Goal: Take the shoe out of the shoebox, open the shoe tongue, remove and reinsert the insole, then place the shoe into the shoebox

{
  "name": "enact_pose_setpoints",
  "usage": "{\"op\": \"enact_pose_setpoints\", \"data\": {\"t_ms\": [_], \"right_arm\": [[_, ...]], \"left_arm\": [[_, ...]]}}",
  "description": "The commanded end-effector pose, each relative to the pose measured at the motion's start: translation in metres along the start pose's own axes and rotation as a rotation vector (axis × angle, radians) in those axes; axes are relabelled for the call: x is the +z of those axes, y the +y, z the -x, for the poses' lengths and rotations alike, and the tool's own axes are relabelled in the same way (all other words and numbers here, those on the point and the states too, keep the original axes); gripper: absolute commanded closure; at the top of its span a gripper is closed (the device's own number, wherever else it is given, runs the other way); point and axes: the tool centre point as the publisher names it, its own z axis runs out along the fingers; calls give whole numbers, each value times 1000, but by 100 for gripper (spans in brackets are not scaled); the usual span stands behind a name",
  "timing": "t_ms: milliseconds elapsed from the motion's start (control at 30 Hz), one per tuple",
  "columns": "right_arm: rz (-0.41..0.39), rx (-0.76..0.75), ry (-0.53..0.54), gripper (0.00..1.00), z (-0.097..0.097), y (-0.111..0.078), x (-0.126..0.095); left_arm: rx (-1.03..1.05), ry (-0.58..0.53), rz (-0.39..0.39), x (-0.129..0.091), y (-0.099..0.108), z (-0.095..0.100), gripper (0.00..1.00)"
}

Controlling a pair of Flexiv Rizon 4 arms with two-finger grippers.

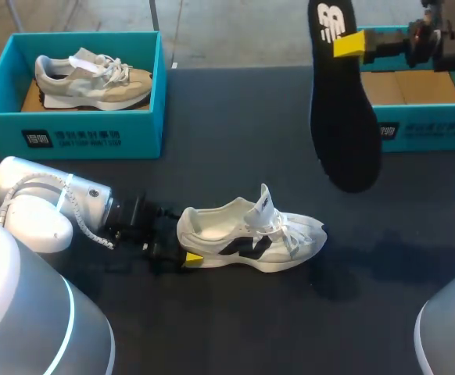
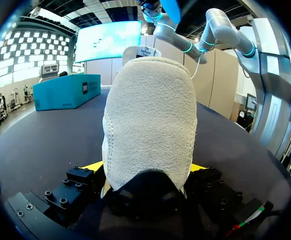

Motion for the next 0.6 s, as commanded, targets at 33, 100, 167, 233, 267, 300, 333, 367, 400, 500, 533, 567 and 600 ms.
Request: {"op": "enact_pose_setpoints", "data": {"t_ms": [33,100,167,233,267,300,333,367,400,500,533,567,600], "right_arm": [[73,45,-8,100,-9,-19,-9],[78,60,2,100,-12,-22,-9],[81,75,-4,100,-14,-25,-8],[89,86,-5,100,-15,-27,-7],[98,95,-9,100,-16,-28,-7],[102,100,-3,100,-17,-29,-6],[110,109,-4,100,-17,-30,-5],[113,110,-4,100,-18,-31,-3],[115,112,-3,100,-19,-33,-1],[133,124,-2,100,-20,-36,5],[136,126,-1,100,-20,-37,6],[142,129,0,100,-21,-38,9],[143,131,1,100,-22,-39,10]], "left_arm": [[0,0,3,4,3,1,100],[0,0,3,4,3,1,100],[0,0,3,4,3,1,100],[0,0,3,4,3,1,100],[0,0,3,4,3,1,100],[0,0,3,4,3,1,100],[0,0,3,4,3,1,100],[0,0,3,4,3,1,100],[0,0,3,4,3,1,100],[0,0,3,4,3,1,100],[0,0,3,4,3,1,100],[0,0,3,4,3,1,100],[0,0,3,4,3,1,100]]}}
